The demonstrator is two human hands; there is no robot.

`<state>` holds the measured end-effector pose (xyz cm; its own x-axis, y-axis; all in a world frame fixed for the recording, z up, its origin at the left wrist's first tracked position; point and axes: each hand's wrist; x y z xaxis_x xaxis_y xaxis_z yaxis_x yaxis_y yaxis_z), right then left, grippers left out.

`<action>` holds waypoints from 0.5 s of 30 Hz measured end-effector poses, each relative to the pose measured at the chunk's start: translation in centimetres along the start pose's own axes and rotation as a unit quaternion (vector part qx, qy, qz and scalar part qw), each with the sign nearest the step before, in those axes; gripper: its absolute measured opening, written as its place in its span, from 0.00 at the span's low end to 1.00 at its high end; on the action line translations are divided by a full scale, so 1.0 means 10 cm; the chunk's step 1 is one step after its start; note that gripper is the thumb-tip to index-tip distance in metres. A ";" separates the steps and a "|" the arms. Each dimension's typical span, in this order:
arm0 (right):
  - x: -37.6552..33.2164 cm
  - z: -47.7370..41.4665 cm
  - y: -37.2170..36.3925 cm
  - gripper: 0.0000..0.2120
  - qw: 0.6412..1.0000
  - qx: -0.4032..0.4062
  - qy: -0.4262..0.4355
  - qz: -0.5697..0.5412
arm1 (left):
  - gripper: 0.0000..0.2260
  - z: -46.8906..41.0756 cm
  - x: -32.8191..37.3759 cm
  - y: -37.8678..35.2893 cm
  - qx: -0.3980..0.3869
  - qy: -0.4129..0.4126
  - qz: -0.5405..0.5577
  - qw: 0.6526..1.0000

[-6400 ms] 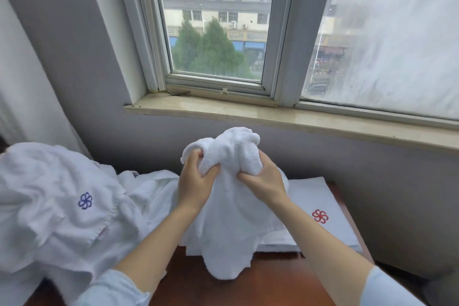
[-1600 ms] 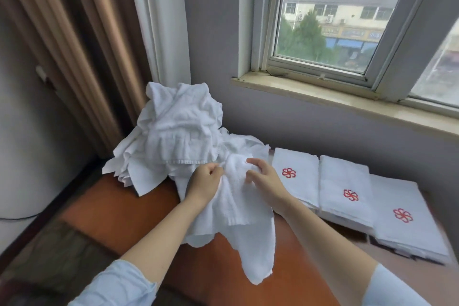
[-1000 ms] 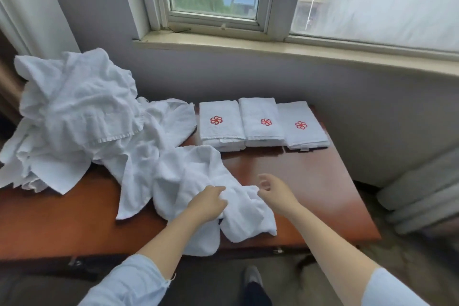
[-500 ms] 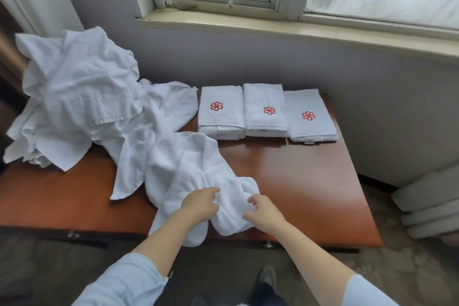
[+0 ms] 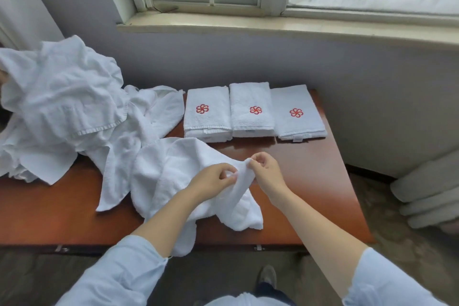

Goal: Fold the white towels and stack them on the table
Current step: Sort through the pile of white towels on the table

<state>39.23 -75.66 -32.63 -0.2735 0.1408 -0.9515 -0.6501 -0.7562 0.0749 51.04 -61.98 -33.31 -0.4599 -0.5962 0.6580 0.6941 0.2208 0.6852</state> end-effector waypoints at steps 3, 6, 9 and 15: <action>-0.19 -0.07 0.12 0.01 0.998 0.033 0.007 -0.054 | 0.08 -0.12 0.22 0.10 0.011 -0.025 0.055 0.998; -0.33 -0.12 0.22 0.01 0.993 0.062 0.029 -0.100 | 0.07 -0.20 0.43 0.19 0.027 -0.052 0.058 0.997; -0.41 -0.10 0.29 0.09 0.989 0.046 0.051 -0.130 | 0.06 -0.27 0.63 0.23 0.078 -0.059 0.093 0.991; -0.22 0.02 0.38 0.13 0.993 -0.064 0.011 0.097 | 0.05 -0.41 0.96 0.20 0.149 -0.041 0.232 0.960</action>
<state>37.20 -78.69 -30.13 -0.3687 -0.0275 -0.9291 -0.4917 -0.8425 0.2200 50.27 -70.40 -26.96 -0.1885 -0.3205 0.9283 0.6518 0.6662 0.3623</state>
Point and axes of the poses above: each hand's wrist, its own z-axis away from the middle knuckle, its own y-axis out of the back of the hand, x = y × z, and after that the axes turned 1 degree about -z, right-handed
